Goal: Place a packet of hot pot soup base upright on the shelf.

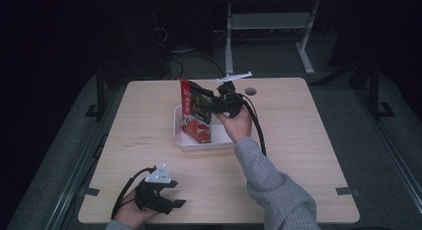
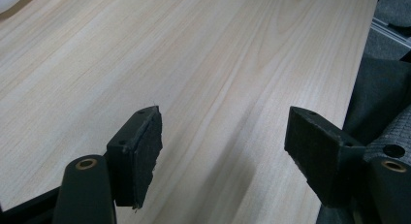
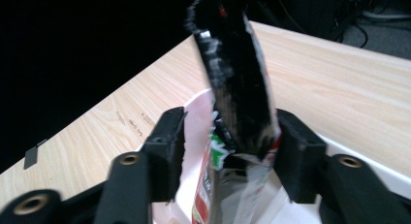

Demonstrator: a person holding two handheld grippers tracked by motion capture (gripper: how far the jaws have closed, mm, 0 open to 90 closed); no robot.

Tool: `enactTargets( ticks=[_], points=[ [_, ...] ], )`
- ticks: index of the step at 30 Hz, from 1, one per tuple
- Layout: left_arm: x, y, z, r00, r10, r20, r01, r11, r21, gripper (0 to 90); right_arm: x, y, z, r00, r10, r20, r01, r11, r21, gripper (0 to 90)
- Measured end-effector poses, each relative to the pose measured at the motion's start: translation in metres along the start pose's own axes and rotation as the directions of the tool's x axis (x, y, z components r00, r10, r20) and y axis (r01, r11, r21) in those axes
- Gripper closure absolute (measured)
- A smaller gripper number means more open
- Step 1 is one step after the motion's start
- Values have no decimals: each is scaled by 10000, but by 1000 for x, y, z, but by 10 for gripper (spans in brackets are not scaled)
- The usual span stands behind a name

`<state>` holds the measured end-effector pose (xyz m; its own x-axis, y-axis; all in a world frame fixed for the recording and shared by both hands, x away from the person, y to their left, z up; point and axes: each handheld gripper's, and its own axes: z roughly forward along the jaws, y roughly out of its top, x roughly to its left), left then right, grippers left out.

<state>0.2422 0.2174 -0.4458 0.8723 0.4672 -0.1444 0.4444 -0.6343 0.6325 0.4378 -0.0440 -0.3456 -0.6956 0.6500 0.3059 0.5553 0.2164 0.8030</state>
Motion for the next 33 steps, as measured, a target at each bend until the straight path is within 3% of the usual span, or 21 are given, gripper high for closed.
enactTargets(
  ticks=[12, 33],
  points=[
    [1, -1, 0, 10000, 9, -51, -9, 10000, -4, 289, -4, -5, -6, 9993, -13, -386, 33, 9986, 521, 414],
    [3, -1, -1, 10000, -70, -64, 70, 10000, -19, 286, -17, -17, -30, 9973, 305, -661, -270, 9982, 526, 407]
  ],
)
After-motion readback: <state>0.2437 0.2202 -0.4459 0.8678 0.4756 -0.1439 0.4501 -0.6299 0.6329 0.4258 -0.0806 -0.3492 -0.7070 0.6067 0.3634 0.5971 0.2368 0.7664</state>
